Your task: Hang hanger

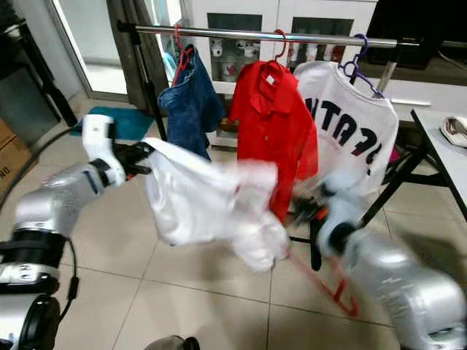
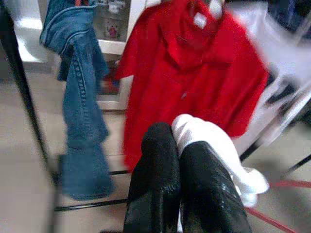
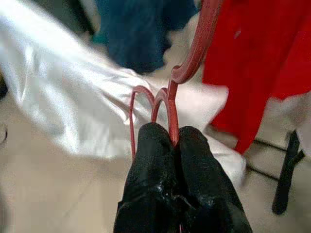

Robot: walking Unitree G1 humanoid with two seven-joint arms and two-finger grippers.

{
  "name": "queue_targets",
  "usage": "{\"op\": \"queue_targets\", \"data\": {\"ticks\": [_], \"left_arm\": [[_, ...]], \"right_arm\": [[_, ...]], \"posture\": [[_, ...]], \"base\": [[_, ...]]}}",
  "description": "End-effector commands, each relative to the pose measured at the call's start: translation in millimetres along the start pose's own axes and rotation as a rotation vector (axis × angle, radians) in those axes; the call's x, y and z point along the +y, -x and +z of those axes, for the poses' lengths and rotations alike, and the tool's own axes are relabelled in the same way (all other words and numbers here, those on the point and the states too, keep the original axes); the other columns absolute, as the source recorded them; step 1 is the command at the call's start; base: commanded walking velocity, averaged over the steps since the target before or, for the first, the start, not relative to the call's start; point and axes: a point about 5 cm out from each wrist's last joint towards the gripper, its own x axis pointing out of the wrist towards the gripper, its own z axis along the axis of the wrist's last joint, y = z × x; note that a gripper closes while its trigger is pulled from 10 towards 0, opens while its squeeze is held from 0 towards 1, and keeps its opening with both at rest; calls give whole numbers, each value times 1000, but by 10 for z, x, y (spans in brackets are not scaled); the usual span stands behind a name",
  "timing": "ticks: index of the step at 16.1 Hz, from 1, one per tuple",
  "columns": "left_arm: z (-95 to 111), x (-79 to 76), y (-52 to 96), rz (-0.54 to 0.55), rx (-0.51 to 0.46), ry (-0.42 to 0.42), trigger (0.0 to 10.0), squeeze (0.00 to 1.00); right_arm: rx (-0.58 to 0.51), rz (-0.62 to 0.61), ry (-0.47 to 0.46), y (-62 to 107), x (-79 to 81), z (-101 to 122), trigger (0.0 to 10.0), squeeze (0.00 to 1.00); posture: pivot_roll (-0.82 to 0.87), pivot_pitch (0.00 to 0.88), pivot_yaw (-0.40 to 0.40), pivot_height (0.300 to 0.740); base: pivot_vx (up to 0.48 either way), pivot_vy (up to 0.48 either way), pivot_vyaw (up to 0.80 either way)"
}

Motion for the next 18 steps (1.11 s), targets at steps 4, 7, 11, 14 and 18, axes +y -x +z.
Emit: {"op": "queue_targets", "data": {"ticks": [4, 7, 11, 14, 18], "left_arm": [[285, -131, -136, -33, -29, -347, 0, 0], [281, -395, -197, -231, -1, -373, 0, 0], [481, -460, -155, -258, -101, -196, 0, 0], [449, -345, -108, -207, -50, -234, 0, 0], [468, -415, -71, -254, -53, -207, 0, 0]], "right_arm": [[-79, 82, -99, -28, 118, 51, 10000, 0], [-138, 208, -227, -76, 262, 72, 10000, 0], [-56, 148, -179, -211, 368, -55, 10000, 0], [-90, 69, -244, -280, 346, -31, 10000, 0], [-15, -29, -266, -306, 242, -200, 10000, 0]], "posture": [[-129, 0, 98, 740], [-128, 0, 97, 740], [-118, 0, 97, 740], [-113, 0, 98, 740], [-111, 0, 97, 740]], "base": [[0, 0, 0], [0, 0, 0], [0, 0, 0], [0, 0, 0], [0, 0, 0]]}}
